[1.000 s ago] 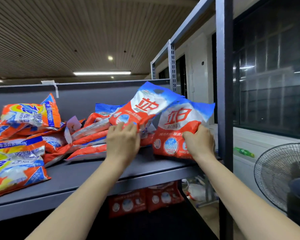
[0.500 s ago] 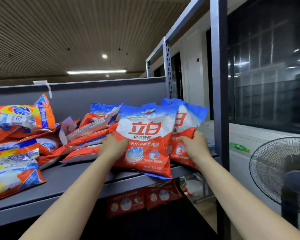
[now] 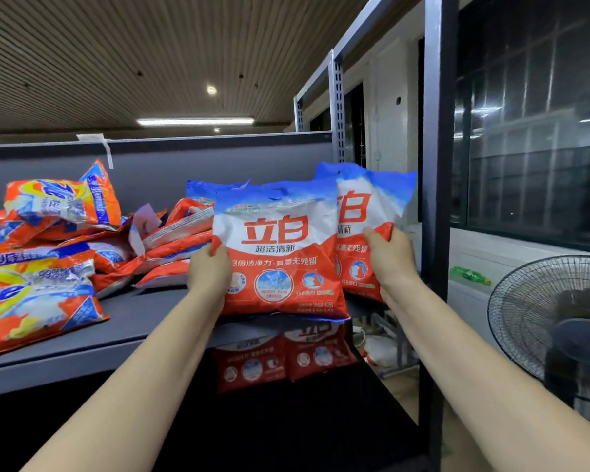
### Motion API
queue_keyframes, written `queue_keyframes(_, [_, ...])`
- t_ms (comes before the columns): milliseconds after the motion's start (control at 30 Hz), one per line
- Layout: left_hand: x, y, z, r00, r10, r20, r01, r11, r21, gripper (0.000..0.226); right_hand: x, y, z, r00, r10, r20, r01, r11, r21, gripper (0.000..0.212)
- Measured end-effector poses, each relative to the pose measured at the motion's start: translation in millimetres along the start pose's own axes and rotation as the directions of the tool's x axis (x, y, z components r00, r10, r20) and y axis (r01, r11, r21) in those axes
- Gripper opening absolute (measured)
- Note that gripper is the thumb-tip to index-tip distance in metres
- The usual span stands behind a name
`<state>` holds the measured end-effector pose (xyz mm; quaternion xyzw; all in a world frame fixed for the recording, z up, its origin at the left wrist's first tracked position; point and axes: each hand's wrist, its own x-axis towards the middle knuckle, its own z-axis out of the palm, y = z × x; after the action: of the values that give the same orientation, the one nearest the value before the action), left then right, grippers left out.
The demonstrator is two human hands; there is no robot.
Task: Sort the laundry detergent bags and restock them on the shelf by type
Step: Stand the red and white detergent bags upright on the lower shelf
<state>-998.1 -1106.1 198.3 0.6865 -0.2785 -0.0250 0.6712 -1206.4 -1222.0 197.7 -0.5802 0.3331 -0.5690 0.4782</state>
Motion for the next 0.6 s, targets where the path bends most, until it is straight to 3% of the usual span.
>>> queue_keyframes(67, [-19,-3,-8,0.983,0.125,-0.136,-0.107,0.986,0.131,0.036,-11,-2,-3,0.994,-0.093,-0.061,0.089,0.994,-0.067,0.026])
queue_keyframes(167, [-56,2,-23,0.928,0.227,-0.296,-0.163,0.961,0.224,0.04,-36,-8,-17,0.945,-0.272,-0.179,0.248,0.958,-0.145,0.024])
queue_keyframes(267, [-89,-9,-36,0.907,0.254,-0.337,-0.19,0.959,0.211,0.04,-59,-6,-37,0.863,-0.414,-0.29,0.354,0.904,-0.24,0.028])
queue_keyframes(367, [-118,-38,-45,0.913,0.244,-0.327,-0.189,0.963,0.192,0.043,-80,-3,-58,0.826,-0.451,-0.339,0.391,0.891,-0.233,0.041])
queue_keyframes(467, [-146,-70,-51,0.918,0.235,-0.319,-0.186,0.967,0.175,0.056,-102,7,-75,0.815,-0.498,-0.296,0.42,0.86,-0.288,0.049])
queue_keyframes(600, [-174,-104,-59,0.941,0.148,-0.305,-0.077,0.969,0.233,0.054,-126,48,-88,0.88,-0.456,-0.131,0.383,0.847,-0.369,0.038])
